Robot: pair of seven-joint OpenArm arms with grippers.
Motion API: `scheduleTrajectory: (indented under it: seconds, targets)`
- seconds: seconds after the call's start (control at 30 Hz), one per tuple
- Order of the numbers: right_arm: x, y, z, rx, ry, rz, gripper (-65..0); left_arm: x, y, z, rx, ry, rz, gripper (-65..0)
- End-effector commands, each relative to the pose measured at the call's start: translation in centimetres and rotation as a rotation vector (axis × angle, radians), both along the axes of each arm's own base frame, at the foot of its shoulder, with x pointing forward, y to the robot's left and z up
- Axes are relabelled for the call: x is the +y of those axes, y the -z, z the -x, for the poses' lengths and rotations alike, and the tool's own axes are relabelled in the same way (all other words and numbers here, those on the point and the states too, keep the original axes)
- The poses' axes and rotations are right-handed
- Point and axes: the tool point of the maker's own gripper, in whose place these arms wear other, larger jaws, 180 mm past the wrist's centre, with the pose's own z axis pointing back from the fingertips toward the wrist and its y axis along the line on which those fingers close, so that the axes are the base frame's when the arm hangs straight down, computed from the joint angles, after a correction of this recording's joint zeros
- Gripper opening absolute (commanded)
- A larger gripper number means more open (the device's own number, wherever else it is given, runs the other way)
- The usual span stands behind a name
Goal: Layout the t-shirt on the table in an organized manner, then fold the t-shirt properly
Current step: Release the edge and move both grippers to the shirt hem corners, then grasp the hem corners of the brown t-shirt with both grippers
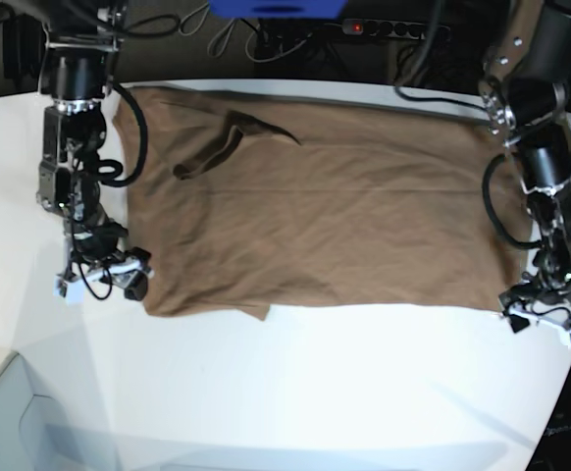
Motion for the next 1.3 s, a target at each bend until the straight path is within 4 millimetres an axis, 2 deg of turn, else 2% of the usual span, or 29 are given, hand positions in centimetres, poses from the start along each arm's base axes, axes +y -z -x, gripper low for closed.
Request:
scheduleTrajectory:
  seconds: [0.0, 0.13, 0.3, 0.6, 0.7, 0.77, 0.83, 1.07, 1.2, 1.27]
  targets:
    - [-0.3, -2.1, -1.5, -0.068, -0.002, 0.002, -26.4, 0.6, -1.5, -1.4, -0.047, 0.003, -0.041, -12.6]
    - [-0.3, -2.1, -1.5, -0.067, -0.001, 0.002, -26.5, -1.1, 0.6, -3.2, -0.052, 0.075, -0.108, -12.7]
    - [-0.4, -1.4, -0.9, -0.052, -0.001, 0.004, -26.5, -1.6, 2.5, -3.3, -0.064, 0.081, -0.108, -12.8]
    - [-1.0, -1.5, -0.8, -0.052, 0.002, 0.017, -26.5, -1.1, 2.3, -3.1, -0.101, 0.075, -0.134, -14.0]
    - [-1.0, -1.6, -0.9, -0.053, 0.002, 0.017, -26.5, -0.7, 3.0, -2.3, -0.087, 0.071, -0.136, -24.1]
    - [-1.0, -1.6, -0.9, -0.053, 0.002, 0.019, -26.5, -0.6, 2.8, -2.4, -0.105, 0.069, -0.142, -32.5]
    - [-1.0, -1.6, -0.9, -0.053, 0.002, 0.019, -26.5, -0.7, 2.5, -2.6, -0.128, 0.069, -0.150, -37.1]
    - [-1.0, -1.6, -0.9, -0.051, 0.000, 0.018, -26.5, -0.9, 2.5, -2.6, -0.130, 0.075, -0.148, -41.3]
    - [-1.2, -1.4, -0.7, -0.046, 0.000, 0.023, -26.5, -1.0, 4.4, -1.5, -0.081, 0.068, -0.124, -46.0]
    - [-1.7, -1.5, -0.7, -0.045, 0.001, 0.035, -26.5, -1.0, 4.7, -1.4, -0.075, 0.067, -0.121, -50.0]
